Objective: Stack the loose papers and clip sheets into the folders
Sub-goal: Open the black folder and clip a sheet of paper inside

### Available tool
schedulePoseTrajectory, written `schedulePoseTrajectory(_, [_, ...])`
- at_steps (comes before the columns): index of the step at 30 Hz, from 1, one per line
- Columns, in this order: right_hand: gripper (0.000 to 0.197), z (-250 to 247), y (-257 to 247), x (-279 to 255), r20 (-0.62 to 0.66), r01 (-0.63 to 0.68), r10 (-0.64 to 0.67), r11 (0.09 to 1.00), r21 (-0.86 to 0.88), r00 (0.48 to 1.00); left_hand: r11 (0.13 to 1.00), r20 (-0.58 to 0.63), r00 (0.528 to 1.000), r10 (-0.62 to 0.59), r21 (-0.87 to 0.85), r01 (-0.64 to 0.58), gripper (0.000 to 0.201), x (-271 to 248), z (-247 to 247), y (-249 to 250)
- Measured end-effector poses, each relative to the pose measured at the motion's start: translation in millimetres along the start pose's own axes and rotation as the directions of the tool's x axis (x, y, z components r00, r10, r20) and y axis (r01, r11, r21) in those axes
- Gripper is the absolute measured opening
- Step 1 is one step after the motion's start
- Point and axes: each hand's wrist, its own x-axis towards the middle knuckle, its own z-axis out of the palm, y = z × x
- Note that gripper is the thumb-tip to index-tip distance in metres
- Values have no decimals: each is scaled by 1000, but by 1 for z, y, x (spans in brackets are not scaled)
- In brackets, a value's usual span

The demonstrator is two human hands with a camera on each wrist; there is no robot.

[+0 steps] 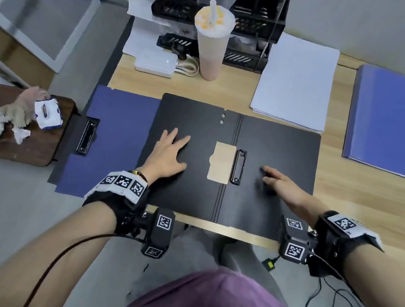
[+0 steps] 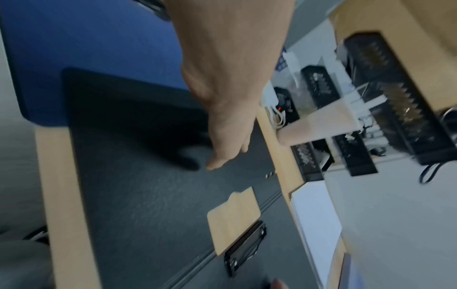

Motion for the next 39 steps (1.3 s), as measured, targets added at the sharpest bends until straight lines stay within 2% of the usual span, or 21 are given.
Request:
schedulePoseTrajectory(2, [56, 3, 1, 0, -4, 9, -9, 1000, 11, 1000, 999, 137, 990, 22, 43, -28, 84, 8, 13, 10])
schedulePoseTrajectory(3, [58, 2, 2, -1, -14, 7, -7, 1000, 12, 1000, 998, 164, 986, 24, 59, -34, 85, 10, 18, 14])
schedulePoseTrajectory(6, [58, -4, 11, 0, -52, -14, 12, 999, -39, 999, 995, 180, 983, 36, 83, -51, 82, 17, 20, 30])
schedulePoseTrajectory(10, [54, -15, 22, 2, -57, -39, 32, 992, -117, 998, 992, 262, 964, 47, 102, -76, 64, 27, 15, 51])
schedulePoseTrajectory(13, [54, -21, 24, 3, -29, -23, 20, 991, -131, 999, 993, 262, 965, 25, 108, -55, 53, 31, 12, 64])
schedulePoseTrajectory(18, [55, -23, 25, 11, 10, -28, 30, 986, -166, 1000, 986, 193, 981, -29, 167, -4, 45, 42, 0, 72])
schedulePoseTrajectory(20, [52, -28, 28, 12, 12, -24, 26, 993, -112, 1000, 981, 204, 978, -49, 194, 8, 44, 52, -8, 80])
schedulePoseTrajectory(23, [34, -52, 25, 18, -170, -27, 55, 986, 165, 984, 998, 239, 970, -52, 55, 40, 40, 72, -20, 108])
schedulePoseTrajectory(25, [22, -76, 18, 25, -251, -38, 131, 938, 345, 959, 999, 178, 984, -13, -49, 23, 36, 88, -25, 131])
schedulePoseTrajectory(28, [20, -114, 6, 42, -222, -34, 128, 922, 385, 967, 982, 66, 998, -12, -186, 24, 25, 115, -26, 160])
schedulePoseTrajectory(32, [20, -155, -9, 68, -266, -8, 130, 909, 416, 955, 940, 23, 997, -77, -331, 81, 9, 147, -16, 182])
schedulePoseTrajectory(35, [22, -173, -19, 88, -312, -11, 162, 901, 433, 936, 889, 4, 984, -180, -427, 164, 15, 163, -10, 190])
schedulePoseTrajectory(37, [16, -178, -26, 100, -330, -20, 175, 905, 425, 928, 857, 10, 977, -215, -477, 194, 17, 171, -6, 196])
schedulePoseTrajectory(39, [23, -180, -28, 113, -316, -39, 175, 918, 394, 933, 814, 6, 967, -255, -539, 217, 23, 176, -1, 202])
